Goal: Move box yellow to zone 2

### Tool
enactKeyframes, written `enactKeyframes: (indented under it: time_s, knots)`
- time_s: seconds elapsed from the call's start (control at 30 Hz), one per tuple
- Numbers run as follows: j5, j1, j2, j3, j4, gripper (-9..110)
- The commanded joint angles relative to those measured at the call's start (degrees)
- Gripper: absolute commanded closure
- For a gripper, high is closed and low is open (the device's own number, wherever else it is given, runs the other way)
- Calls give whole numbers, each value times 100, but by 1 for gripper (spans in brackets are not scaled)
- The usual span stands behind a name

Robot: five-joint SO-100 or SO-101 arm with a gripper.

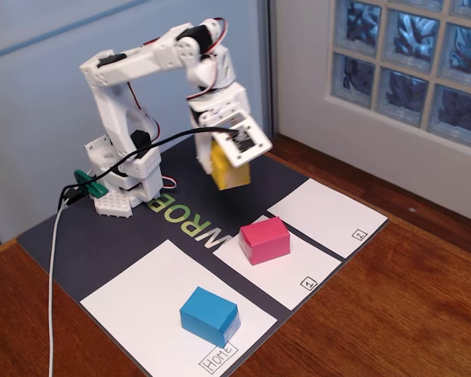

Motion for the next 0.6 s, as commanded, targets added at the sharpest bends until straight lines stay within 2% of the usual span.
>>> enactKeyframes:
  time_s: [0.0, 0.27, 0.57]
  knots:
    - [53, -334, -176, -536, -62, 101]
    - [-35, -738, -650, -686, -290, 101]
    - [-114, -870, -1635, -1055, -1213, 97]
